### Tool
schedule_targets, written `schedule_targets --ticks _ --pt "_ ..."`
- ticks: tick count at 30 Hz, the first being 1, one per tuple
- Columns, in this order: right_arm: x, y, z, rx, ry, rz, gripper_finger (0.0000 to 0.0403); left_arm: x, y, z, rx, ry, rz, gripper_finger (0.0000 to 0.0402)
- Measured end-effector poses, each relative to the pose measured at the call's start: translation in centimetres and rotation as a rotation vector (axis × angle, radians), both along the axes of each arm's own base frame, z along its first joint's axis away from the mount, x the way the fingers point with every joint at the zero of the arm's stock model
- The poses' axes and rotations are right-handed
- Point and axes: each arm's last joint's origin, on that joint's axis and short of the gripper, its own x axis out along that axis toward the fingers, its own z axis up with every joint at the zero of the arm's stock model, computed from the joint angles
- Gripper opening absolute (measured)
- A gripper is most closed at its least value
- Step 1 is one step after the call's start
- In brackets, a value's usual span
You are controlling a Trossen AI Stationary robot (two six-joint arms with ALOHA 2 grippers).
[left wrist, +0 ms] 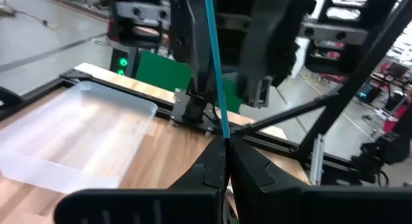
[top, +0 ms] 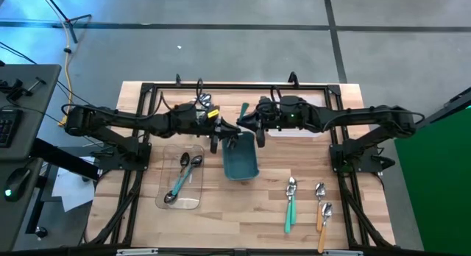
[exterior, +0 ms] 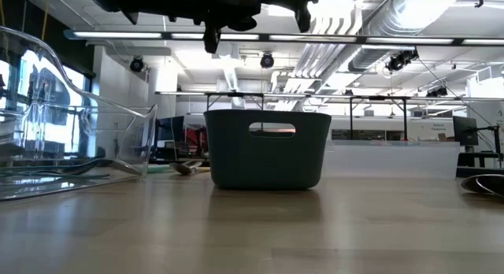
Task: Sort silverware by color (type)
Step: Put the blue spoon into the transparent bin
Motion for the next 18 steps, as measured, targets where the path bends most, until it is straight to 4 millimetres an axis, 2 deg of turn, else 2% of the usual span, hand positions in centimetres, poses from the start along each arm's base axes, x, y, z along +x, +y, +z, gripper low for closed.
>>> schedule_targets --ticks 5,9,14,18 --pt "-0.4 0.0 0.2 0.015 0.011 -0.021 0.0118 -0.1 0.7 0.0 0.003 -0.002 0.016 0.0000" --pt "-1.9 0.1 0.8 -0.004 0.063 -0.015 0.0153 -0.6 1.5 0.3 -0.001 0.001 0.040 0.0000" --pt "-4.4 0.3 0.8 -0.018 0.144 -0.015 0.0162 -2.2 2.2 1.6 0.033 0.001 0.063 0.0000" --pt "-6.6 0.4 -0.6 0.013 0.147 -0.057 0.0161 -4.3 2.4 2.6 0.059 -0.031 0.081 0.0000"
